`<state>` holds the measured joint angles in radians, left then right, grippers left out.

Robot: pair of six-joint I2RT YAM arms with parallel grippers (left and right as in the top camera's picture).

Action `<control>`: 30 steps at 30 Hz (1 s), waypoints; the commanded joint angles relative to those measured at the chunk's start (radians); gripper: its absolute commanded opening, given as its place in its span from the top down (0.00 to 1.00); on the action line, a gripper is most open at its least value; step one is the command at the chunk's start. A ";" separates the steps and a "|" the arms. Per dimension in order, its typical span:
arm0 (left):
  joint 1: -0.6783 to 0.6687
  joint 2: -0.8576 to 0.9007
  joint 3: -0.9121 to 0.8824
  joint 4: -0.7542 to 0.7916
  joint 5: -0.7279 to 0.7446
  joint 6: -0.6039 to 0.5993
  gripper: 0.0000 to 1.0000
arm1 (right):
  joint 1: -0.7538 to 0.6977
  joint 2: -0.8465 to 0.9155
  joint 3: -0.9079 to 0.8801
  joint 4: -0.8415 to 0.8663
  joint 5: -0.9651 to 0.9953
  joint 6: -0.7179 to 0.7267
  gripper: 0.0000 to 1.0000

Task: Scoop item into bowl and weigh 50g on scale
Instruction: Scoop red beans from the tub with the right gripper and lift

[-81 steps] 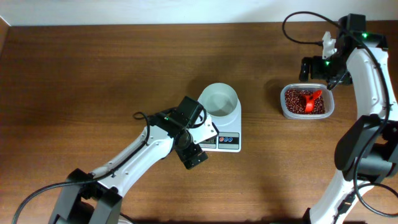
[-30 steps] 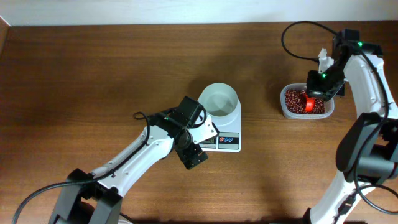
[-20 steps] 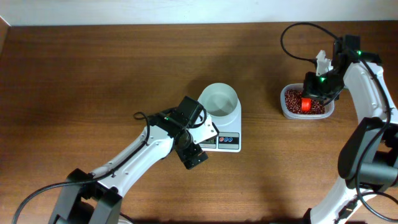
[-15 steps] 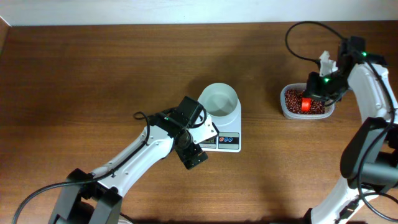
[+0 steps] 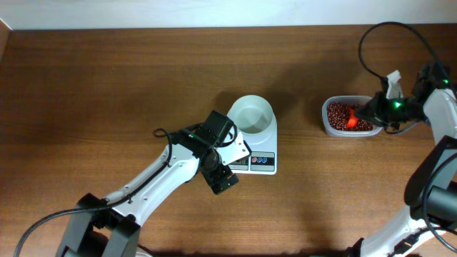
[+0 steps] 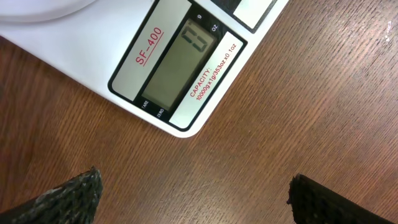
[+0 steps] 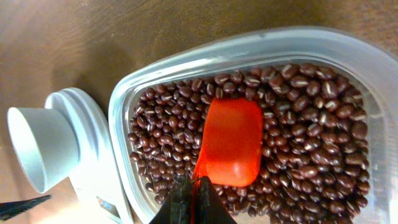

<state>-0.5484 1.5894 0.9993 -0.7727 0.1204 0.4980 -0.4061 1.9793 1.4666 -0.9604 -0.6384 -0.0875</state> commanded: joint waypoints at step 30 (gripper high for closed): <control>0.002 -0.012 -0.004 0.002 0.014 0.016 0.01 | -0.257 0.076 -0.054 -0.080 -0.417 -0.037 0.96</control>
<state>-0.5484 1.5894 0.9993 -0.7727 0.1207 0.4980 -0.6624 2.0380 1.4208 -1.0325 -1.0164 -0.1116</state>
